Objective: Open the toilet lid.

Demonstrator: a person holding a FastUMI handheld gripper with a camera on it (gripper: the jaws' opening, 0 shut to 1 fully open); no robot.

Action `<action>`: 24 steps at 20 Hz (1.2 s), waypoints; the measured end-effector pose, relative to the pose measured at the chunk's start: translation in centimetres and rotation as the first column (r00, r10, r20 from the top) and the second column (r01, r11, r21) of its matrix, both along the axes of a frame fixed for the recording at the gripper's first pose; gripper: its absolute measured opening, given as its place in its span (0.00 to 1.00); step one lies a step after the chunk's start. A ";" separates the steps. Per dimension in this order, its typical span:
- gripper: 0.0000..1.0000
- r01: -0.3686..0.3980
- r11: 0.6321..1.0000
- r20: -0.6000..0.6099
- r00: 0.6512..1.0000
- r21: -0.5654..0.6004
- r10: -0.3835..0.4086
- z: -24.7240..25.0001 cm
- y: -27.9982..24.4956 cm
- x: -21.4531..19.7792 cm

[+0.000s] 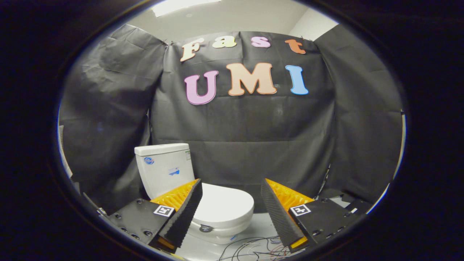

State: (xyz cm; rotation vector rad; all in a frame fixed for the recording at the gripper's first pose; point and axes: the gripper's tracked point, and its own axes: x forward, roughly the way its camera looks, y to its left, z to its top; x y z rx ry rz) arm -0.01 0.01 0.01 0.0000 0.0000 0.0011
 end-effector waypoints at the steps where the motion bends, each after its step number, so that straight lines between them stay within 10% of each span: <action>1: 1.00 0.000 1.000 0.000 1.000 0.000 0.000 0.0 0.0 0.0; 24: 0.88 -0.010 0.999 -0.049 0.999 -0.046 0.008 -1.0 0.9 3.0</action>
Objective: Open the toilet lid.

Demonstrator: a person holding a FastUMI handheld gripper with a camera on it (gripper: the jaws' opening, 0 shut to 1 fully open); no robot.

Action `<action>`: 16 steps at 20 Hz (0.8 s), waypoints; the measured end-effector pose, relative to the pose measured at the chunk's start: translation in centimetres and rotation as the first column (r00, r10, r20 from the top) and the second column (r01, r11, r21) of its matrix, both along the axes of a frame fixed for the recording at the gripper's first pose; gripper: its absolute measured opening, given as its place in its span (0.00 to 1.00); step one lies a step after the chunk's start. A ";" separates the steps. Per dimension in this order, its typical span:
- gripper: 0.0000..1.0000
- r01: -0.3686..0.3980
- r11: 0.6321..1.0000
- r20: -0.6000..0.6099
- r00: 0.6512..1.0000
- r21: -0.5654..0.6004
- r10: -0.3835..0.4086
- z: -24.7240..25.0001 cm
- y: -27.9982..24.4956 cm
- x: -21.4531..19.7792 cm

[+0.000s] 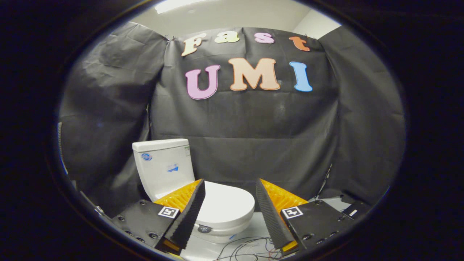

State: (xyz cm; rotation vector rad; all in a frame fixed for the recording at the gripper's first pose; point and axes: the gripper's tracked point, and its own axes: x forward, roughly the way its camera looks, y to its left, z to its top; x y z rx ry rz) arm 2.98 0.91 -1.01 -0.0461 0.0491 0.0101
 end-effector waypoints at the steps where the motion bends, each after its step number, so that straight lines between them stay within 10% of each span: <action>1: 0.87 -0.002 1.000 -0.011 1.000 -0.011 0.002 -0.1 0.1 0.4; 16: 0.86 -0.075 0.997 0.079 0.994 -0.008 0.075 2.6 2.1 4.2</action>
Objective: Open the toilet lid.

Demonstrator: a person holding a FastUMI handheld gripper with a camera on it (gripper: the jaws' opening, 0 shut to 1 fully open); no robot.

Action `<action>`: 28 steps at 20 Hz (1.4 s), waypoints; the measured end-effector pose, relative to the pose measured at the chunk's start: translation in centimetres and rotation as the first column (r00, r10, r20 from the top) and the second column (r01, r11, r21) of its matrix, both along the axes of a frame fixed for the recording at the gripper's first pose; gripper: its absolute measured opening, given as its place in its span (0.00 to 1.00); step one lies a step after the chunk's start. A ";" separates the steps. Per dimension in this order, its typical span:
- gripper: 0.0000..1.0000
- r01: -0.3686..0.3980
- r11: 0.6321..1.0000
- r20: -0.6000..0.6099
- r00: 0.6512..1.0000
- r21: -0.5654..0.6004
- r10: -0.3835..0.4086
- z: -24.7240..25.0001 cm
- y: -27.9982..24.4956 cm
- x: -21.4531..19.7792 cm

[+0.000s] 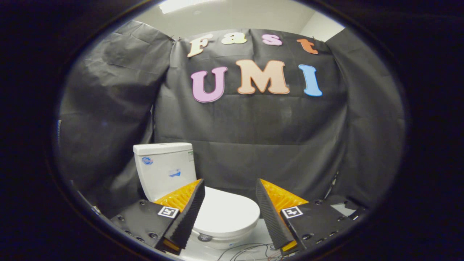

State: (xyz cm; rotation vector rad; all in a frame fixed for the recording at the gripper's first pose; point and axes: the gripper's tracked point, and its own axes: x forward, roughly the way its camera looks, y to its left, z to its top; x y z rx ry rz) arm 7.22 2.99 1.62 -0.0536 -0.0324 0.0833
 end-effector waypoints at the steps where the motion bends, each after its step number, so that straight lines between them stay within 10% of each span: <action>1: 0.85 -0.011 1.000 0.008 1.000 -0.002 0.011 0.5 0.4 0.6; 11: 0.84 -0.041 0.987 0.158 0.987 0.154 0.016 3.0 5.0 4.7; 17: 0.81 0.042 0.946 0.266 0.955 0.322 -0.133 3.8 4.8 4.8; 23: 0.74 0.133 0.836 0.287 0.901 0.532 -0.326 2.3 2.6 3.2; 28: 0.70 0.279 0.668 0.160 0.841 0.690 -0.517 -3.1 0.0 2.0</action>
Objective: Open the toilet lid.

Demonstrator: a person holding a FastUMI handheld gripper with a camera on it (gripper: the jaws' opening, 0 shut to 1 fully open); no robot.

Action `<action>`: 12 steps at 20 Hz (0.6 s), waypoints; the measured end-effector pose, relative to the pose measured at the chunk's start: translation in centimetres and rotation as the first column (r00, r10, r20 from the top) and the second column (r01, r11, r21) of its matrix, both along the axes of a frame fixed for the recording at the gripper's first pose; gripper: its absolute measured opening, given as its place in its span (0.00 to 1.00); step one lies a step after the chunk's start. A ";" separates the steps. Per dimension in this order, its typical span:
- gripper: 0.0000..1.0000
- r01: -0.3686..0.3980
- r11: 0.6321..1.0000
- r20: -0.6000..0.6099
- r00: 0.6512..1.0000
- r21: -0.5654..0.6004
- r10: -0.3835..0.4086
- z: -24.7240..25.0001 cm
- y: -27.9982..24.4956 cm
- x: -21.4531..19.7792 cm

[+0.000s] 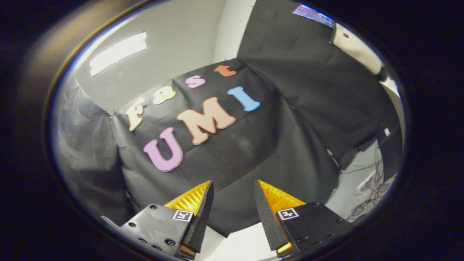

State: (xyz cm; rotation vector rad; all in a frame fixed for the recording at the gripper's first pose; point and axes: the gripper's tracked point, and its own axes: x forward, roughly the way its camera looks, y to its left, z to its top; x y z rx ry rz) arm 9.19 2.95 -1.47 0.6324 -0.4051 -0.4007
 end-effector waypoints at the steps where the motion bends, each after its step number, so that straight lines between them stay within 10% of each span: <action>1: 0.69 0.041 0.999 -0.028 0.999 0.035 -0.040 -1.4 -0.4 -0.4; 5: 0.57 0.131 0.976 -0.077 0.990 0.173 -0.119 -6.0 -1.3 -2.1; 12: 0.78 0.142 0.963 -0.224 0.970 0.230 -0.089 -12.7 1.1 -1.7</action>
